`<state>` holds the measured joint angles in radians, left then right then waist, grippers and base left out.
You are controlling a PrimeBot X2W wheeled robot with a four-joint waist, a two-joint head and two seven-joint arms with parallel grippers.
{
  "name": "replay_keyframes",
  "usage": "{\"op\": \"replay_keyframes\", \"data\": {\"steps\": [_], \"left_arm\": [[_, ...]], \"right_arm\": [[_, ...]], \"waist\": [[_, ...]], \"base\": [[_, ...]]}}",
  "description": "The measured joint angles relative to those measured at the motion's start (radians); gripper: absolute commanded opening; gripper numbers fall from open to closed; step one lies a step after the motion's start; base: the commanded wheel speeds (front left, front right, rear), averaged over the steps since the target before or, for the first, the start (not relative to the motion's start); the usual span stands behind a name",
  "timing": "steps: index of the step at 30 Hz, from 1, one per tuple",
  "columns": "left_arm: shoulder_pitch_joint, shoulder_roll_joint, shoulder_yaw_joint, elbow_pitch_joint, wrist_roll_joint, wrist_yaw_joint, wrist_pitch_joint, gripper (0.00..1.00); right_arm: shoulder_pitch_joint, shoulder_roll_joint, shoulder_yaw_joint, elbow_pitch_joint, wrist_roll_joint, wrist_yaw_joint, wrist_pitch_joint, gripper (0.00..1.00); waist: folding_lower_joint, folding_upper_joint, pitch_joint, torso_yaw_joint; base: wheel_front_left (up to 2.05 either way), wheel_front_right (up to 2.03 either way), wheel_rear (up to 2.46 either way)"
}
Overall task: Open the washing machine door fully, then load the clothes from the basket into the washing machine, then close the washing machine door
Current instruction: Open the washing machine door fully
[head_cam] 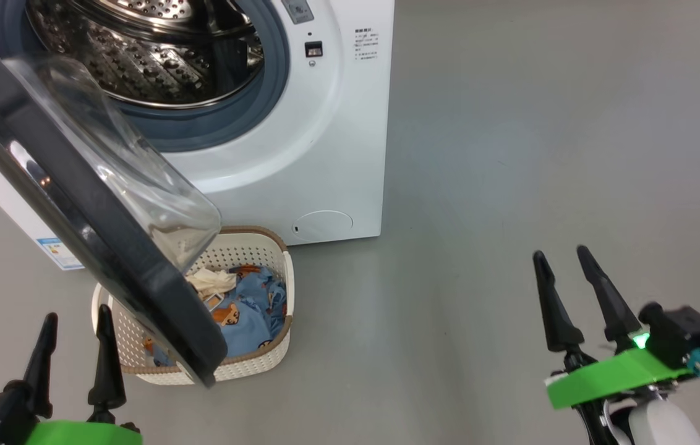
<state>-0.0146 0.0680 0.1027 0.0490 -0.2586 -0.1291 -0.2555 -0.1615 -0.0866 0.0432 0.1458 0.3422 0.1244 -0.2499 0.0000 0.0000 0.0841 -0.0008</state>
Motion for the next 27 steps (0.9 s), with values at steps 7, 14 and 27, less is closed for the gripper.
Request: {"op": "replay_keyframes", "data": {"steps": [7, 14, 27], "left_arm": [[0.020, 0.000, 0.000, -0.001, 0.007, 0.000, 0.000, 1.00], [0.020, -0.005, -0.004, 0.000, 0.009, 0.000, 0.000, 1.00], [0.037, -0.012, -0.020, 0.011, 0.019, 0.000, 0.000, 1.00]], "right_arm": [[0.062, 0.026, -0.036, -0.028, -0.053, 0.000, 0.000, 1.00], [0.083, 0.032, -0.056, -0.030, -0.131, 0.000, 0.000, 1.00], [0.083, 0.035, -0.087, -0.016, -0.223, 0.000, 0.000, 1.00]], "waist": [[0.0000, 0.0001, -0.007, -0.003], [0.0000, 0.0000, -0.018, -0.004], [-0.0001, 0.0000, -0.028, 0.012]], "base": [[0.00, 0.00, 0.00], [0.00, 0.00, 0.00], [0.00, 0.00, 0.00]]}}
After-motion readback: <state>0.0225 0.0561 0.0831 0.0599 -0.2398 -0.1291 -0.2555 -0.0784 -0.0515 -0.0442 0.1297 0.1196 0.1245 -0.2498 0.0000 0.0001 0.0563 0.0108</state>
